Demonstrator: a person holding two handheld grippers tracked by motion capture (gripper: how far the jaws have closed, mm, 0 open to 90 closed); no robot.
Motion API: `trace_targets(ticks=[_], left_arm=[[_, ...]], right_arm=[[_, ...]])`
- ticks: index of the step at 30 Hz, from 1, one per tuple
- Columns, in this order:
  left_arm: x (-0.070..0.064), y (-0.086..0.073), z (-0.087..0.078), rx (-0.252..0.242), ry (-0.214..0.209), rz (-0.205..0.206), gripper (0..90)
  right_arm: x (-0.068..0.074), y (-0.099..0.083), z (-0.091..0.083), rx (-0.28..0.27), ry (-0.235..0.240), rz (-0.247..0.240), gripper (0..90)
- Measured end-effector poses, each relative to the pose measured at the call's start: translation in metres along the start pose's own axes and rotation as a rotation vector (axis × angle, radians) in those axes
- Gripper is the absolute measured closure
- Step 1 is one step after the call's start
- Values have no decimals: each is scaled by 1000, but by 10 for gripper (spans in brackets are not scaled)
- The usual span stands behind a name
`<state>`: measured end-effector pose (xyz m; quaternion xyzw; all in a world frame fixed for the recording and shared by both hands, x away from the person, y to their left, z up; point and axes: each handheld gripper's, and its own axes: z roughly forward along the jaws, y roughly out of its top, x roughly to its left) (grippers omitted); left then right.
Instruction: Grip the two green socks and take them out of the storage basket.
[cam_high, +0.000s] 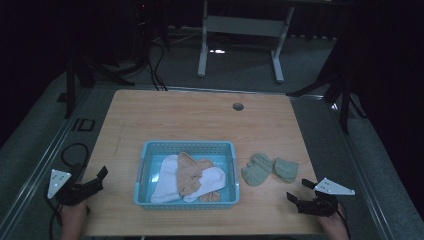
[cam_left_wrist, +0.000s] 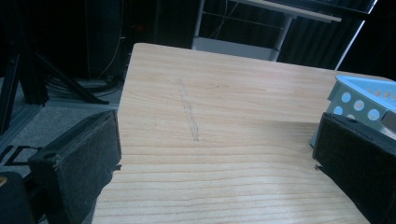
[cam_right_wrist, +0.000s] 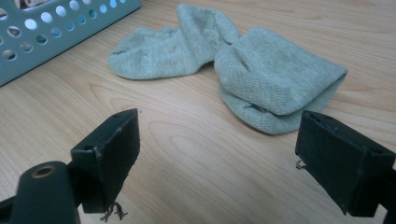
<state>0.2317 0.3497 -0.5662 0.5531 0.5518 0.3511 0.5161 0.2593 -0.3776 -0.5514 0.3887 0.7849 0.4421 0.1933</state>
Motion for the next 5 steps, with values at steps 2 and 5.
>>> trace_targets(ticks=[2,5], left_arm=[[0,0,0,1,-1,-2,9],[0,0,0,1,-1,0,8]], right_arm=[[-1,-1,-1,-10,4,3,139],[-1,-1,-1,-12,10,3,139]])
